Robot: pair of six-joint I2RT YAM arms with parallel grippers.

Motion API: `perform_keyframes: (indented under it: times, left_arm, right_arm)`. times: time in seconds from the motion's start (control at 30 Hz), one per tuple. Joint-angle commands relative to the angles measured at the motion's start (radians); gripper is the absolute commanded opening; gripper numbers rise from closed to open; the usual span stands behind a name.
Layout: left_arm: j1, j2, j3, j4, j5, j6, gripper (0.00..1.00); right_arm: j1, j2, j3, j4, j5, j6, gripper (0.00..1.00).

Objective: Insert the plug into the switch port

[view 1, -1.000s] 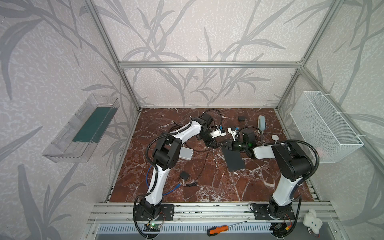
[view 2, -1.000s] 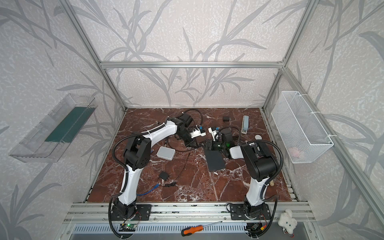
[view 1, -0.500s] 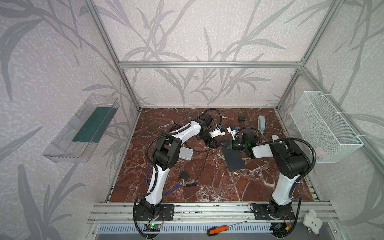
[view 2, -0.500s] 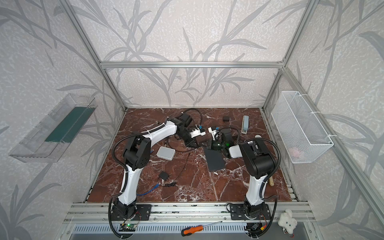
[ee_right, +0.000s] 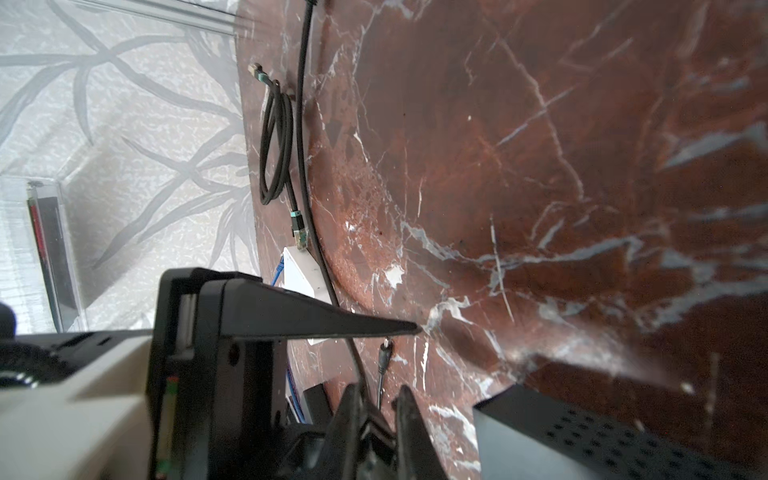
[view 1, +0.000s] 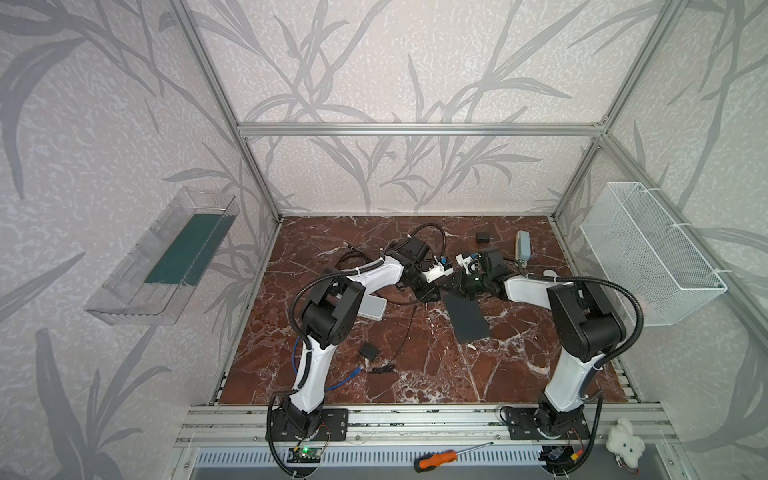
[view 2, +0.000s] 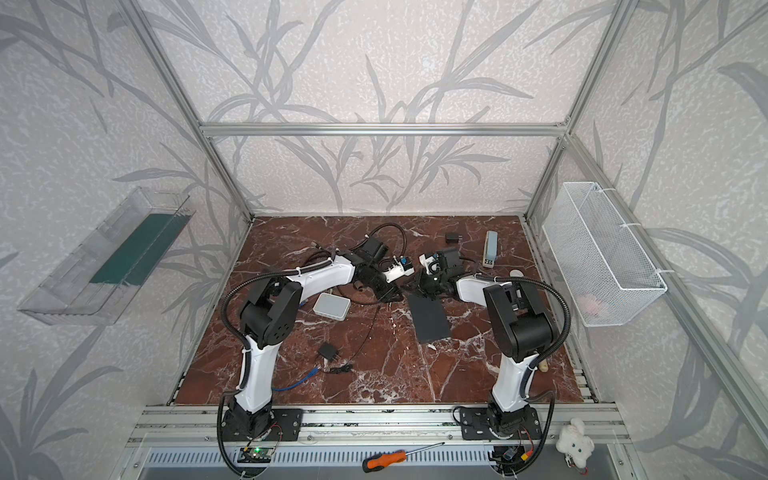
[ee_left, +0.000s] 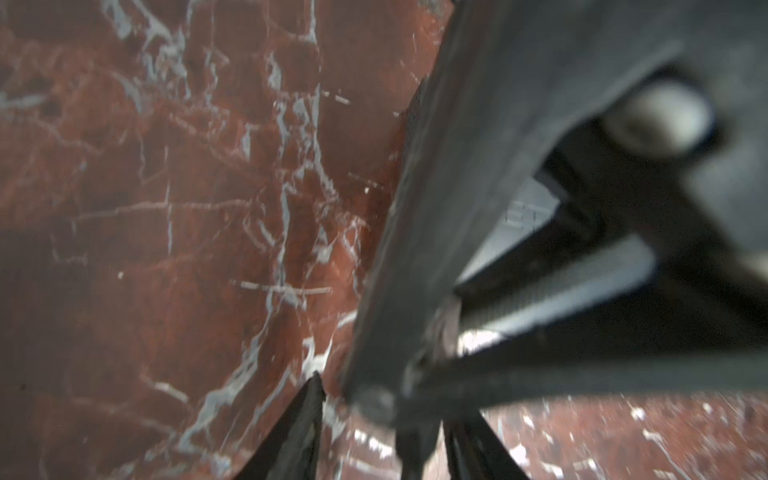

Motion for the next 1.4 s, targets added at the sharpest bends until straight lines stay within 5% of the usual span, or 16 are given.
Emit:
perform_keyframes:
  times: [0.0, 0.47, 1.07, 1.37]
  left_arm:
    - [-0.015, -0.059, -0.062, 0.182, -0.045, -0.033, 0.46]
    - [-0.029, -0.153, -0.183, 0.301, -0.153, -0.046, 0.44]
    - [-0.075, -0.143, -0.187, 0.3, -0.181, -0.042, 0.17]
    - [-0.072, -0.13, -0.168, 0.166, -0.145, -0.009, 0.09]
  right_arm:
    - [-0.002, 0.0, 0.061, -0.168, -0.009, 0.001, 0.01]
    - [-0.02, 0.043, 0.128, -0.327, 0.01, 0.006, 0.0]
    - [-0.025, 0.052, 0.116, -0.344, 0.0, 0.032, 0.01]
    - [-0.09, -0.01, 0.085, -0.38, -0.005, -0.025, 0.27]
